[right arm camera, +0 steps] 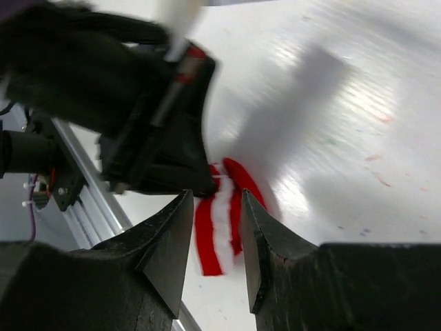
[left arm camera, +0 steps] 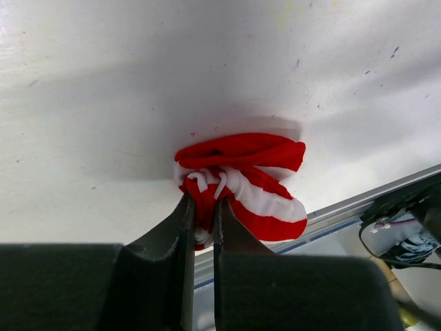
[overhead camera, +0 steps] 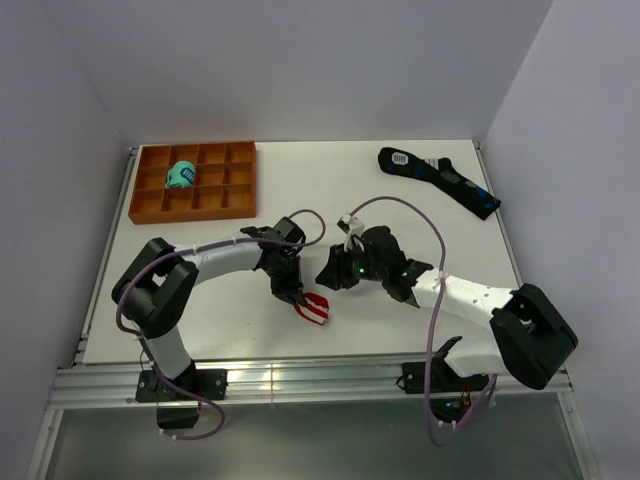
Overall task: Roll the socks
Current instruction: Roll the sock at the center of the board.
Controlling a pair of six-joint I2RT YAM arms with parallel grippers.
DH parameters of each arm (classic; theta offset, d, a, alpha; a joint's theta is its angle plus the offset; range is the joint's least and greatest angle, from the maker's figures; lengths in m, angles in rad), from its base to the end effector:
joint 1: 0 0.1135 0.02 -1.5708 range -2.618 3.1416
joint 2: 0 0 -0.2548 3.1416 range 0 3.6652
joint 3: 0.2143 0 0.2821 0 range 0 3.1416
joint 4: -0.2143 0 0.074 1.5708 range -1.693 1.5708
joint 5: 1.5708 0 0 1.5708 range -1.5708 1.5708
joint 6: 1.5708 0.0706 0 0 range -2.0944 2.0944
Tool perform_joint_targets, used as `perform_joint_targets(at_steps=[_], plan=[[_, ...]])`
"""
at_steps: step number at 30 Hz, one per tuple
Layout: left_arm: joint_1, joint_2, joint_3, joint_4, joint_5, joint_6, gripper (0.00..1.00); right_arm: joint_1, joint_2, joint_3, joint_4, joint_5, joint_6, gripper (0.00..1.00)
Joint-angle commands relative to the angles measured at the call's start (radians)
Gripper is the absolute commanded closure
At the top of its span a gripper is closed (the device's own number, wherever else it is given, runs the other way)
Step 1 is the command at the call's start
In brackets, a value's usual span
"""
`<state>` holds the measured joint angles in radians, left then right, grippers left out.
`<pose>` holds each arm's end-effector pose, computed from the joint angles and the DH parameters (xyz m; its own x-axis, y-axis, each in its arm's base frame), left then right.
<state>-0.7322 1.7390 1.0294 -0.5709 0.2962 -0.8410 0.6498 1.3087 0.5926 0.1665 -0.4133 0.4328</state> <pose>0.2475 -0.2502 0.0950 -0.9980 -0.0615 0.0176 -0.0634 0.9144 -0.3998 0.2373 0.2159 0.1515 -0.7243 -0.0680 -0.6861 -0.5761 0.6064 0.5481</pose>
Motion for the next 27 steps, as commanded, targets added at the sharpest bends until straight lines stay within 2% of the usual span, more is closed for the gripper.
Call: perform_joint_targets(at_steps=[1, 9, 18, 27], plan=[[-0.001, 0.048, 0.03, -0.121, -0.002, 0.049, 1.0, 0.092, -0.051, -0.028, 0.123, 0.094, -0.011, 0.59], [0.014, 0.077, 0.063, -0.149, 0.04, 0.068, 1.0, 0.249, -0.065, -0.1, 0.179, 0.246, 0.003, 0.58], [0.039, 0.091, 0.066, -0.164, 0.075, 0.089, 1.0, 0.398, -0.057, -0.091, 0.122, 0.381, -0.017, 0.58], [0.042, 0.088, 0.064, -0.173, 0.07, 0.088, 1.0, 0.49, -0.026, -0.108, 0.094, 0.536, -0.008, 0.56]])
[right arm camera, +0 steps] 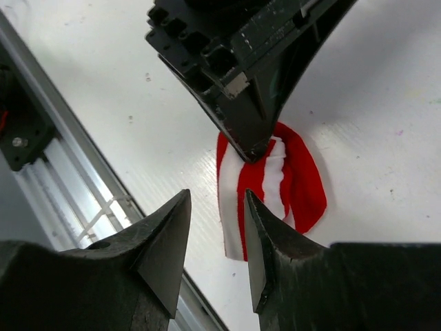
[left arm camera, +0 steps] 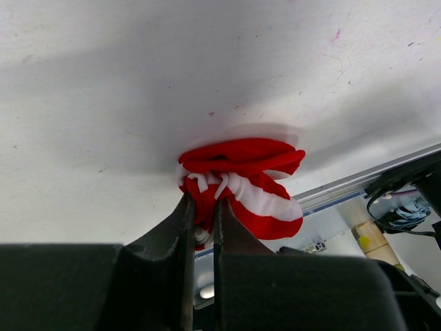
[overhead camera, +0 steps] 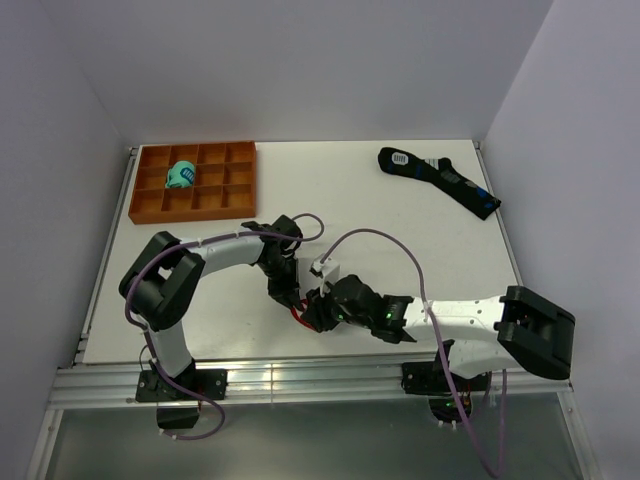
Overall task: Roll the socks
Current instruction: Roll the sock at the center of the board.
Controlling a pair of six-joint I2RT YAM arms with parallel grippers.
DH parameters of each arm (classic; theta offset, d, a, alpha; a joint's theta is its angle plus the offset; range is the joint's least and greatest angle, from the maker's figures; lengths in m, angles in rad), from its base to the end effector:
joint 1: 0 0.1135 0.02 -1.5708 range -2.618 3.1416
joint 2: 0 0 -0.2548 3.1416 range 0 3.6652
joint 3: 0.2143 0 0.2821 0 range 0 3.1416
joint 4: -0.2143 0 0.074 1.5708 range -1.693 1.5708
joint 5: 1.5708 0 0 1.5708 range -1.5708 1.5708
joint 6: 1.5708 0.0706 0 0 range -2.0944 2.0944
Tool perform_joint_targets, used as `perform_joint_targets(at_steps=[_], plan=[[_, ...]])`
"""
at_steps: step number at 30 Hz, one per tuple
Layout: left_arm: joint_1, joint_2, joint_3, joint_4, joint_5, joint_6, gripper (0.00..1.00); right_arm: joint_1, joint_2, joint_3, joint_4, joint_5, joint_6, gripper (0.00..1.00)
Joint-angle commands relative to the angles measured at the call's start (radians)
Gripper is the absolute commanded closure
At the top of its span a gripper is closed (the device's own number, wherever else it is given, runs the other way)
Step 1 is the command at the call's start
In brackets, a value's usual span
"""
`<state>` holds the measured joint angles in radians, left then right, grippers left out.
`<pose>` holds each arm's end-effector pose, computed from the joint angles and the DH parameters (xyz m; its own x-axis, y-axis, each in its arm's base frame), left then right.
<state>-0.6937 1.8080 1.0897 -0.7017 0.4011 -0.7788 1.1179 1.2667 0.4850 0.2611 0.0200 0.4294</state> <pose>0.2498 -0.2436 0.0875 -0.9862 -0.0209 0.1642 -0.0829 0.9212 -0.3803 0.1356 0.2755 0.1331 -0.5690 -0.2180 -0.7929 -0.7199 0.5982 0.3521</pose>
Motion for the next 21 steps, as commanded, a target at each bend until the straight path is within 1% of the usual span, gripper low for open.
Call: perform_joint_targets(at_steps=[1, 6, 17, 21], plan=[[0.002, 0.019, 0.004, -0.042, -0.036, 0.026, 1.0, 0.037, 0.023, 0.006, -0.008, 0.113, -0.004, 0.55], [0.003, 0.02, 0.009, -0.047, -0.038, 0.026, 1.0, 0.072, 0.071, 0.003, -0.013, 0.158, 0.005, 0.53], [0.016, 0.033, 0.027, -0.058, -0.027, 0.035, 1.0, 0.102, 0.094, -0.013, -0.037, 0.256, 0.017, 0.52], [0.019, 0.037, 0.033, -0.058, -0.021, 0.038, 1.0, 0.106, 0.102, -0.014, -0.042, 0.264, 0.022, 0.52]])
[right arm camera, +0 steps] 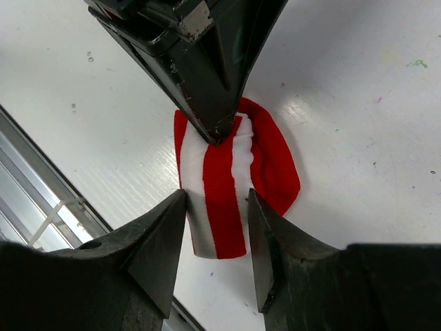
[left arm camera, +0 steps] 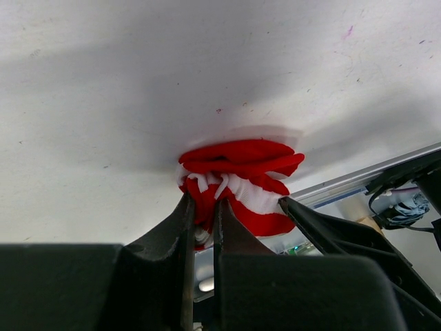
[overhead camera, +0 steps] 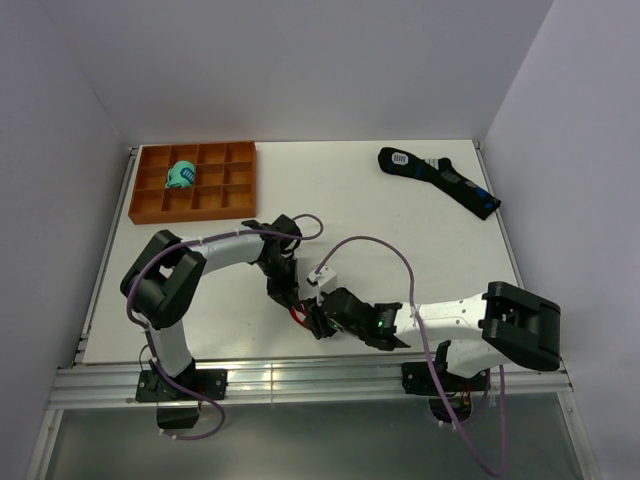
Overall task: Roll the socks
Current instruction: Roll the sock at the center of the board.
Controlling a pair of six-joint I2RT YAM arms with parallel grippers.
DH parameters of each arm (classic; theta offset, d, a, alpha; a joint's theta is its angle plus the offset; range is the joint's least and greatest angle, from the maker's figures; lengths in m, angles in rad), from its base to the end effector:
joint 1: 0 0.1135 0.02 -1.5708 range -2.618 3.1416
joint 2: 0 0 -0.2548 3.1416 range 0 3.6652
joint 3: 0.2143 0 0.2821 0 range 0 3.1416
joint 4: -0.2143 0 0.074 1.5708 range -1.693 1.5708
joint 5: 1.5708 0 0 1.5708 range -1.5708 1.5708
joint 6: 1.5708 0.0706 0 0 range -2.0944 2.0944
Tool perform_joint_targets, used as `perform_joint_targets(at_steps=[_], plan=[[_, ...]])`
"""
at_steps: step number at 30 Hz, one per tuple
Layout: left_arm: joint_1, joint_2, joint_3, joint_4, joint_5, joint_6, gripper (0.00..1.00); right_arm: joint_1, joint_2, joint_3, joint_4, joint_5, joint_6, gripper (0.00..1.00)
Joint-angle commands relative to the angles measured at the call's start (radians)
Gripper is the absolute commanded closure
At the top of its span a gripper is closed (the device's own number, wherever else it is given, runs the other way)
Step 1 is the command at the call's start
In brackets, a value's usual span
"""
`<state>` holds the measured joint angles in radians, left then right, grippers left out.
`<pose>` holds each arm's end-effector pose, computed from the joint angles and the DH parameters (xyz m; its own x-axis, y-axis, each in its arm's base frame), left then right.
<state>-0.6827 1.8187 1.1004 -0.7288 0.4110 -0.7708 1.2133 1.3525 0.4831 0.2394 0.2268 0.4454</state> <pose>0.2512 -0.2406 0.0866 -0.9819 -0.0247 0.1877 -0.0941 0.9241 -0.3704 0.1212 0.2791 0.1063 -0.5519 -0.2778 -0.7863 -0.6775 0.6991 0.2286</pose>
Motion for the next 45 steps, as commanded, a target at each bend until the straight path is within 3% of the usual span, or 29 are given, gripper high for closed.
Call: perform_joint_targets(at_steps=[1, 10, 13, 14, 20, 30, 36, 45], plan=[[0.008, 0.027, 0.021, -0.029, -0.031, 0.03, 1.0, 0.011, 0.02, -0.009, -0.022, 0.06, 0.006, 0.52], [0.012, 0.025, 0.006, -0.011, -0.017, 0.018, 0.99, 0.014, 0.117, 0.017, -0.041, 0.045, 0.058, 0.6], [0.012, 0.018, -0.005, 0.005, -0.018, 0.005, 0.99, 0.009, 0.129, 0.02, -0.052, 0.025, 0.076, 0.84], [0.012, 0.011, -0.01, 0.008, -0.018, -0.002, 0.99, 0.005, 0.126, 0.017, -0.049, 0.02, 0.087, 0.88], [0.011, -0.004, -0.025, 0.031, -0.015, -0.019, 0.98, -0.05, 0.094, 0.0, -0.054, -0.091, 0.099, 0.87], [0.012, -0.03, -0.037, 0.061, -0.02, -0.051, 0.91, -0.259, 0.125, -0.003, -0.081, -0.357, 0.105, 0.88], [0.015, -0.084, -0.04, 0.095, -0.057, -0.082, 0.75, -0.305, 0.207, 0.044, -0.117, -0.487, 0.111, 0.87], [0.031, -0.203, -0.105, 0.192, -0.124, -0.127, 0.63, -0.383, 0.27, 0.068, -0.164, -0.662, 0.119, 0.87]])
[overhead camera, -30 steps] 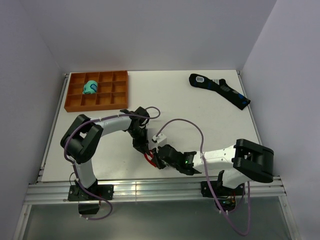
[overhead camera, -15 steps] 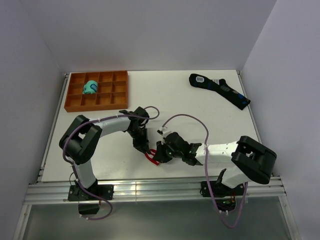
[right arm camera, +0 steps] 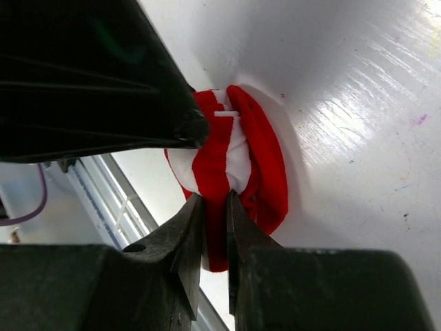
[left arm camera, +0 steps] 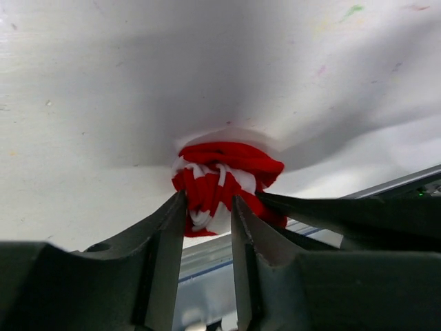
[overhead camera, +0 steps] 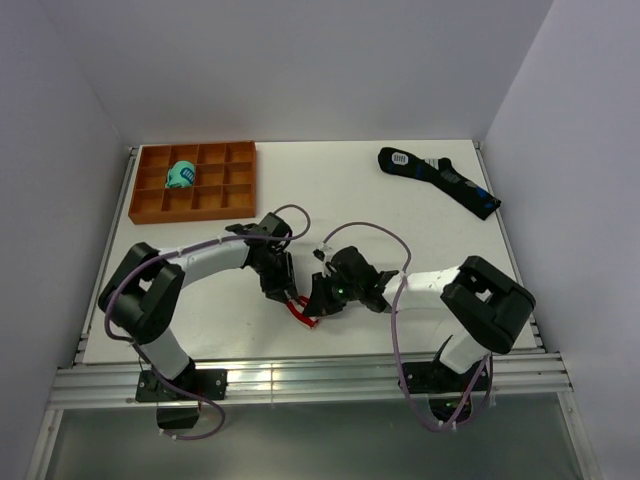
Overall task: Roll the socks
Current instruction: Roll the sock at the center of the board.
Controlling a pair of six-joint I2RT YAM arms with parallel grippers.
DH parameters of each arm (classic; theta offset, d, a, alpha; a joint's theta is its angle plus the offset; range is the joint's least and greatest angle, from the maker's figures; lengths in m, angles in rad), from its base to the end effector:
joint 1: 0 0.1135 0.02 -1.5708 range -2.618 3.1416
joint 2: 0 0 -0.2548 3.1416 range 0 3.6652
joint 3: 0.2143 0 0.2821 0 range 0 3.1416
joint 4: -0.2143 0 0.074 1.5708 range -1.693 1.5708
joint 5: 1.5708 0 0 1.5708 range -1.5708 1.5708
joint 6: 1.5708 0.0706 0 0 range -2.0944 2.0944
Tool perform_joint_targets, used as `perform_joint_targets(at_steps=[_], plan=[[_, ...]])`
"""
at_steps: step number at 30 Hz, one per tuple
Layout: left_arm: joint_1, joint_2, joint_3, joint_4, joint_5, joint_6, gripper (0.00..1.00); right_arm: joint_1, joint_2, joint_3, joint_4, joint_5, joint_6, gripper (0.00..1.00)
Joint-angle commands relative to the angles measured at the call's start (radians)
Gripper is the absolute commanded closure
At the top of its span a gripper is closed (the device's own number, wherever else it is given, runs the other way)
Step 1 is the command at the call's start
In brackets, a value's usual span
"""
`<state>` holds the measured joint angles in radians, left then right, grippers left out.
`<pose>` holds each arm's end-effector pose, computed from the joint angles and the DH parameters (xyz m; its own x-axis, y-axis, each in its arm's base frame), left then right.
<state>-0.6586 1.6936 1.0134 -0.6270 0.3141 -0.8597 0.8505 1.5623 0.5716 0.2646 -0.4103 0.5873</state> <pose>0.2556 -0.2253 0.1034 -0.9876 -0.1469 0.0559 -0.1570 0.9064 -0.3921 0.1918 0.2612 0.0785 -0.8555 -0.2045 -0.4757 -0.4948 0.5934 0.6348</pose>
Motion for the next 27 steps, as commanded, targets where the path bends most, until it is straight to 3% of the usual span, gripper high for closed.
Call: perform_joint_targets(at_steps=[1, 14, 20, 27], plan=[[0.007, -0.101, -0.027, 0.102, -0.038, -0.039, 0.62, -0.03, 0.07, -0.018, -0.197, -0.034, -0.024, 0.87], [0.008, -0.31, -0.263, 0.372, -0.122, 0.054, 0.59, -0.128, 0.154, 0.053, -0.31, -0.239, -0.038, 0.87], [0.004, -0.367, -0.355, 0.452, -0.133, 0.045, 0.59, -0.16, 0.191, 0.099, -0.387, -0.274, -0.057, 0.87], [-0.001, -0.537, -0.472, 0.54, -0.121, -0.041, 0.53, -0.176, 0.219, 0.129, -0.42, -0.275, -0.023, 0.88]])
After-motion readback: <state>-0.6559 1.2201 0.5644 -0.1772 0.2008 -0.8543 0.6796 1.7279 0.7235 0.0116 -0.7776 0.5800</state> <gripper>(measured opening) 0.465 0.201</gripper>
